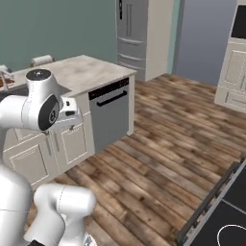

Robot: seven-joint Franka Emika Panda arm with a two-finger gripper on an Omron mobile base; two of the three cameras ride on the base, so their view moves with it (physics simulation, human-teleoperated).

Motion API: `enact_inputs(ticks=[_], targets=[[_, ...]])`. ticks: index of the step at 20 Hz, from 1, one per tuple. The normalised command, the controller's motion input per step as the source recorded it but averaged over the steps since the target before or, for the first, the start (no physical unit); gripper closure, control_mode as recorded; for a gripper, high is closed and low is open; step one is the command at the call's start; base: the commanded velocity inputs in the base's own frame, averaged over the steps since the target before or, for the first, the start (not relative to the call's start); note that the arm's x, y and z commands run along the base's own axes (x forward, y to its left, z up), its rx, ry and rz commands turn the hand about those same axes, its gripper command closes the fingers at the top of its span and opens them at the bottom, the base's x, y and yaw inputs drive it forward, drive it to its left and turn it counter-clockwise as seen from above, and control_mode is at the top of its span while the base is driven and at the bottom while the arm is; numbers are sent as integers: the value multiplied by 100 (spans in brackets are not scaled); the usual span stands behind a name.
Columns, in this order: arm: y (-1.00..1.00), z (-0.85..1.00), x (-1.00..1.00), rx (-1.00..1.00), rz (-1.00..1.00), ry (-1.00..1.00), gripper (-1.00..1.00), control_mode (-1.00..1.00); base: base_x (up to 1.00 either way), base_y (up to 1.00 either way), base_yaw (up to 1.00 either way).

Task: Pick up the knife from the drawer and place it on the cutting board. Then place the meat from the plate to the cutting board.

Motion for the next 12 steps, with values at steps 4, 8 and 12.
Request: enact_inputs(ticks=[4, 8, 12], targets=[[0, 0, 0, 0, 0, 0, -100, 100, 100, 11, 17], [0, 0, 0, 0, 0, 0, -100, 100, 93, 4, 0], [0, 0, 0, 0, 0, 0, -100, 100, 100, 43, 12]])
